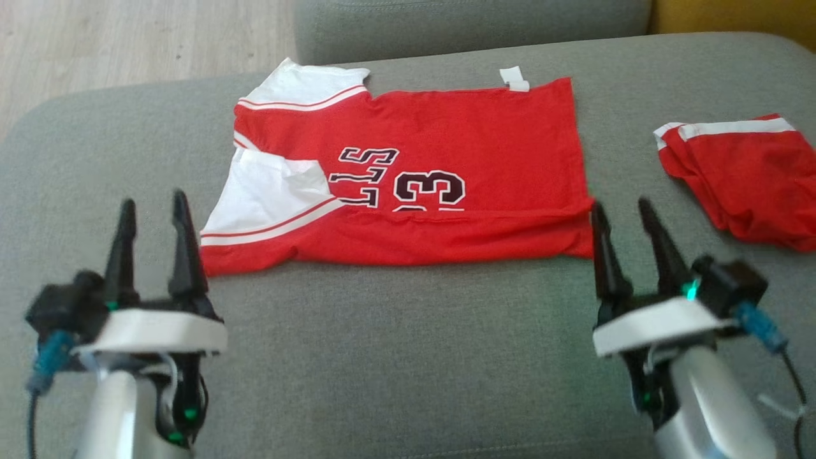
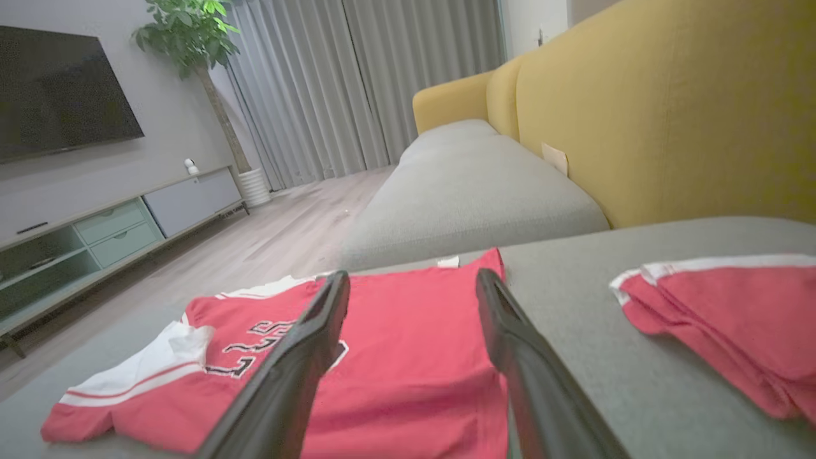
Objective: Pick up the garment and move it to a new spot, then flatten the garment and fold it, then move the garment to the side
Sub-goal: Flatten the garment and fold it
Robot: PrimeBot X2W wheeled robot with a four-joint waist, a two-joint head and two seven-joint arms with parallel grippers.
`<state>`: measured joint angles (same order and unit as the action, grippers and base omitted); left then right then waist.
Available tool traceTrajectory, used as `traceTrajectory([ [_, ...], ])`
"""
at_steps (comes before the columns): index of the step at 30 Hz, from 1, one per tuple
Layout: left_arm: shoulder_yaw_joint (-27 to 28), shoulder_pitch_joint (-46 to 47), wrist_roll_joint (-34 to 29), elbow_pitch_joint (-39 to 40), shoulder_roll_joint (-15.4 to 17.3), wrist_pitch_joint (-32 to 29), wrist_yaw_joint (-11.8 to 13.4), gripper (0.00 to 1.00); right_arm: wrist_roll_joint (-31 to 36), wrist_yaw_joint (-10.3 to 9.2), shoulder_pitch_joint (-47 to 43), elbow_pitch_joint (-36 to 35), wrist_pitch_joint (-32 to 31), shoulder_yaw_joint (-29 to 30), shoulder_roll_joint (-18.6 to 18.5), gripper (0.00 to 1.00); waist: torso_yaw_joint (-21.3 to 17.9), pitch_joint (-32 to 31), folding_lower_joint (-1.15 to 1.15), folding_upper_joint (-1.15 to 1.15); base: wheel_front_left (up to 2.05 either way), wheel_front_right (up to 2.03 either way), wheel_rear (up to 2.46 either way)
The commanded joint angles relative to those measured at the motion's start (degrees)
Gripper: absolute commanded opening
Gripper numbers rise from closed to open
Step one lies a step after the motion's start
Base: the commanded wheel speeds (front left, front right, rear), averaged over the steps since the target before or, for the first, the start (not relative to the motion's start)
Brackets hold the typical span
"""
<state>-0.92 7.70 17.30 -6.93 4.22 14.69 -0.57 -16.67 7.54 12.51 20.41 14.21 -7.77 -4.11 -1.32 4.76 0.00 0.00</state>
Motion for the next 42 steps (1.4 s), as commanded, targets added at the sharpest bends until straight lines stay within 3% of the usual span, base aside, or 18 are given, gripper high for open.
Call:
traceTrajectory([
  [1, 2.21, 1.84, -1.37, 1.38, 0.22, 0.30, -0.73, 1.00, 0.56, -0.05, 0.85, -2.54, 0.69, -0.96, 0.56, 1.00, -0.27, -0.03, 0.00, 0.00, 0.00, 0.00, 0.00],
  [10, 3.81, 3.82, -6.88, -5.87, -0.18, 0.30, -0.56, 1.00, 0.54, -0.05, 0.42, -4.14, 0.73, -1.95, 1.20, 1.00, -1.83, 1.78, 0.00, 0.00, 0.00, 0.00, 0.00],
  [16, 3.36, 8.80, -10.37, -16.63, 1.99, 0.05, 0.89, 1.00, 0.40, -0.05, 1.50, -4.55, 0.73, -2.14, 1.22, 1.00, -2.68, 3.93, 0.00, 0.00, 0.00, 0.00, 0.00],
  [24, 2.02, 15.83, -12.93, -29.83, 5.04, -4.80, 2.68, 1.00, 0.53, -0.05, 2.12, -4.81, 0.50, -2.46, 1.23, 1.00, -3.39, 6.17, 0.00, 0.00, 0.00, 0.00, 0.00],
  [35, -0.69, 19.72, -14.98, -40.32, 7.17, -9.08, 3.06, 1.00, 0.33, -0.05, 2.49, -5.10, 0.05, -2.94, 1.23, 1.00, -4.25, 7.31, 0.00, 0.00, 0.00, 0.00, 0.00],
  [39, -1.64, 20.27, -14.67, -42.64, 6.84, -10.48, 1.73, 1.00, 0.22, -0.05, 2.54, -4.96, -0.15, -2.94, 1.23, 1.00, -4.38, 7.23, 0.00, 0.00, 0.00, 0.00, 0.00],
  [40, -1.90, 20.35, -14.51, -43.09, 6.66, -10.85, 1.21, 0.44, 0.25, -0.05, 2.52, -4.84, -0.29, -2.89, 1.23, 1.00, -4.37, 7.13, 0.00, 0.00, 0.00, 0.00, 0.00],
  [42, -2.36, 20.53, -14.20, -43.39, 6.25, -10.61, 0.33, 0.00, 0.45, -0.05, 2.50, -4.35, -0.90, -2.66, 1.23, 1.00, -4.26, 6.84, 0.00, 0.00, 0.00, 0.00, 0.00],
])
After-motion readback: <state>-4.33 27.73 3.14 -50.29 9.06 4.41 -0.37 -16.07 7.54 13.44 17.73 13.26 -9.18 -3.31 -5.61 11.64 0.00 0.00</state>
